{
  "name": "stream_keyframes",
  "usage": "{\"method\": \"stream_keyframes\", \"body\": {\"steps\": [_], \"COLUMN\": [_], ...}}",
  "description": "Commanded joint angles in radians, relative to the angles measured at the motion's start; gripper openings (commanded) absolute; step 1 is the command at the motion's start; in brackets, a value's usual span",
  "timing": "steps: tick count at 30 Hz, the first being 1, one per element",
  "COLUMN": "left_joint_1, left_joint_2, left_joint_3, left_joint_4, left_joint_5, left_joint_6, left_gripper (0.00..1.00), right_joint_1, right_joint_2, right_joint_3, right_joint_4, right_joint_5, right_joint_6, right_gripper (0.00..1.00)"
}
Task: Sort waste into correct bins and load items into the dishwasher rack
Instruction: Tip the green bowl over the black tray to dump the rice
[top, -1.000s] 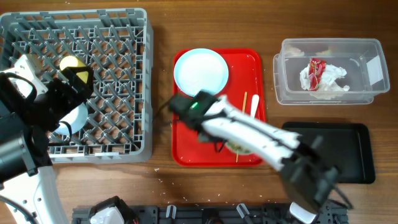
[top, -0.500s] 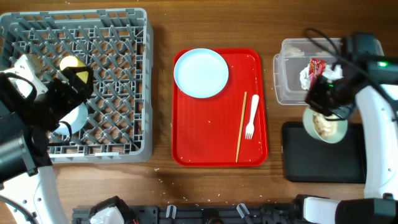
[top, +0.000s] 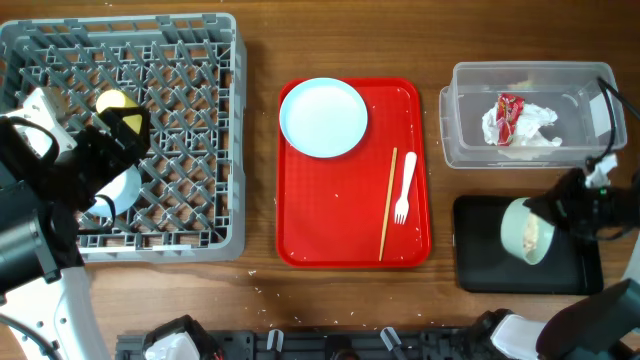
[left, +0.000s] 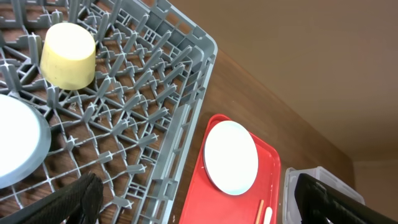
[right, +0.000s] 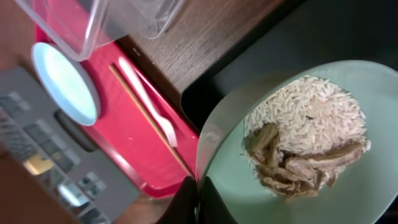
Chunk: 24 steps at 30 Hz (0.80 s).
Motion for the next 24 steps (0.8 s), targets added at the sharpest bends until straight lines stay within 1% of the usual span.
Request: {"method": "stream_keyframes", "body": {"steps": [1, 3, 4, 6, 8, 9, 11, 14, 16, 17, 19, 21, 23, 24], "left_joint_1": [-0.003, -0.003, -0.003, -0.003, -0.003, -0.003, -0.003, -0.003, -0.003, -0.003, -0.003, -0.003, -0.003, -0.003], "left_joint_2": [0.0, 0.0, 0.0, 0.0, 0.0, 0.0, 0.0, 0.0, 0.0, 0.0, 0.0, 0.0, 0.0, 0.0], "left_joint_3": [0.002, 0.002, 0.002, 0.002, 0.002, 0.002, 0.002, 0.002, 0.002, 0.002, 0.002, 0.002, 0.002, 0.002], "left_joint_4": [0.002, 0.002, 0.002, 0.002, 0.002, 0.002, 0.002, 0.002, 0.002, 0.002, 0.002, 0.002, 0.002, 0.002], "left_joint_5": [-0.002, -0.002, -0.002, -0.002, -0.002, -0.002, -0.002, -0.002, -0.002, -0.002, -0.002, -0.002, -0.002, -0.002], "left_joint_6": [0.009, 0.009, 0.009, 0.009, 0.009, 0.009, 0.009, 0.009, 0.009, 0.01, 0.009, 0.01, 0.009, 0.009], "left_gripper": [1.0, 1.0, 1.0, 1.0, 1.0, 1.0, 1.0, 1.0, 1.0, 1.0, 1.0, 1.0, 1.0, 1.0], "right_joint_1": [-0.077, -0.128, -0.152, -0.204, -0.239, -0.259, -0.292, -0.324, -0.338, -0.348, -0.368, -0.396, -0.418, -0.425], "right_joint_2": [-0.004, 0.007, 0.015, 0.044, 0.084, 0.115, 0.183, 0.269, 0.308, 0.326, 0.341, 0.342, 0.341, 0.341], "right_joint_3": [-0.057, -0.058, -0.058, -0.058, -0.058, -0.058, -0.058, -0.058, -0.058, -0.058, -0.058, -0.058, -0.058, -0.058], "right_joint_4": [-0.004, -0.021, -0.023, 0.027, 0.017, -0.018, -0.1, -0.134, -0.183, -0.187, -0.194, -0.247, -0.208, -0.179], "right_joint_5": [-0.174, -0.215, -0.224, -0.243, -0.277, -0.325, -0.431, -0.436, -0.467, -0.486, -0.485, -0.491, -0.509, -0.508], "right_joint_6": [-0.124, -0.15, -0.148, -0.121, -0.124, -0.169, -0.321, -0.351, -0.44, -0.458, -0.435, -0.458, -0.444, -0.415], "right_gripper": [0.04, 0.04, 0.04, 0.04, 0.04, 0.04, 0.04, 0.04, 0.04, 0.04, 0.04, 0.04, 0.04, 0.04]}}
